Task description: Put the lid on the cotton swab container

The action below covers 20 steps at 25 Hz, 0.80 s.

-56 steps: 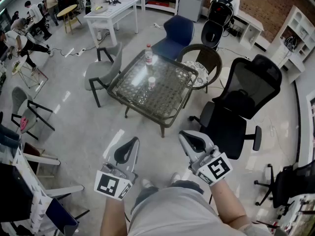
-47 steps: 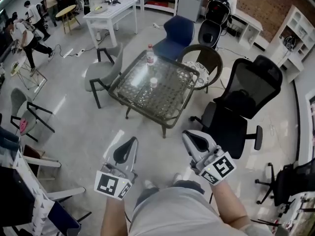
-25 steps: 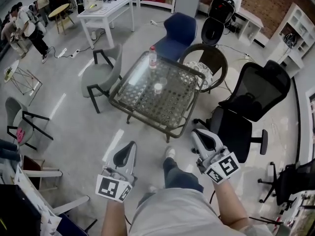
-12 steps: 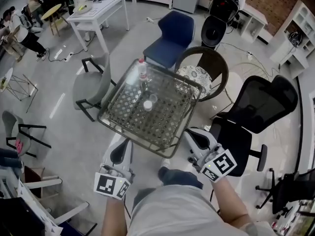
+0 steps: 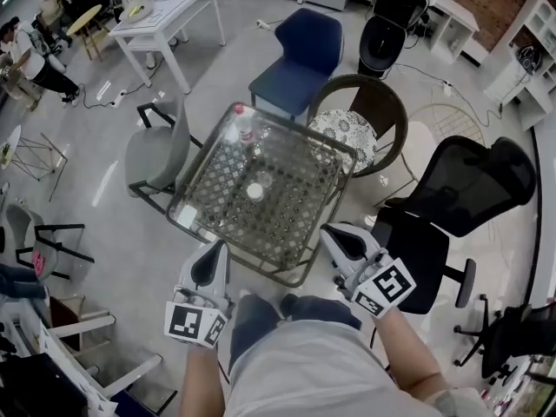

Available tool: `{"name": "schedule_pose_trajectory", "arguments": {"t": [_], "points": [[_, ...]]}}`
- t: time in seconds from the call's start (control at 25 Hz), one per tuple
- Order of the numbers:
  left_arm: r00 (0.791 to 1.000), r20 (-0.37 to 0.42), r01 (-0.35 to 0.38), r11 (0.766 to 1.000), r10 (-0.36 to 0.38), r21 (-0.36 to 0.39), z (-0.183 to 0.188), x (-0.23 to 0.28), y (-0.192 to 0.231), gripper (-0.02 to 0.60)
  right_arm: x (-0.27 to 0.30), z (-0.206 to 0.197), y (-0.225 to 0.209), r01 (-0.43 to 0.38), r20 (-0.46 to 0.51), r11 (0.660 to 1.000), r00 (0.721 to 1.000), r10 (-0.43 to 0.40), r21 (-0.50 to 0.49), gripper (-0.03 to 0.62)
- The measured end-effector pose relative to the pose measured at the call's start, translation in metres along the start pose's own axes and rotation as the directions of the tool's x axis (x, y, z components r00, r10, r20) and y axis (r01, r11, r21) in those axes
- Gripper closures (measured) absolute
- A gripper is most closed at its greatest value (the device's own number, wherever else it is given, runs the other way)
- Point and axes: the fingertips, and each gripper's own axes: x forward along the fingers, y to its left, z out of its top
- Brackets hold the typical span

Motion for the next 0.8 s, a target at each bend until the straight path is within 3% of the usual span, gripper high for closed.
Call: {"name": "schedule_pose_trajectory", "arguments": {"t": [0.44, 0.8], "points": [[0.995, -0.063, 0.072, 0.996, -0.075, -0.044, -0.026, 0.048, 0.038, 0.574, 0.05, -0.017, -0.025, 0.048, -0.074, 0.999, 0.996, -0.046, 0.021, 0.591], [0.966, -0.155, 0.192, 0.975, -0.208, -0.109, -0.082, 0.1, 0.087, 0.573, 0.107, -0.053, -0.057, 0.134, -0.182, 0.99, 0.975, -0.126, 0.032, 0.589]]}}
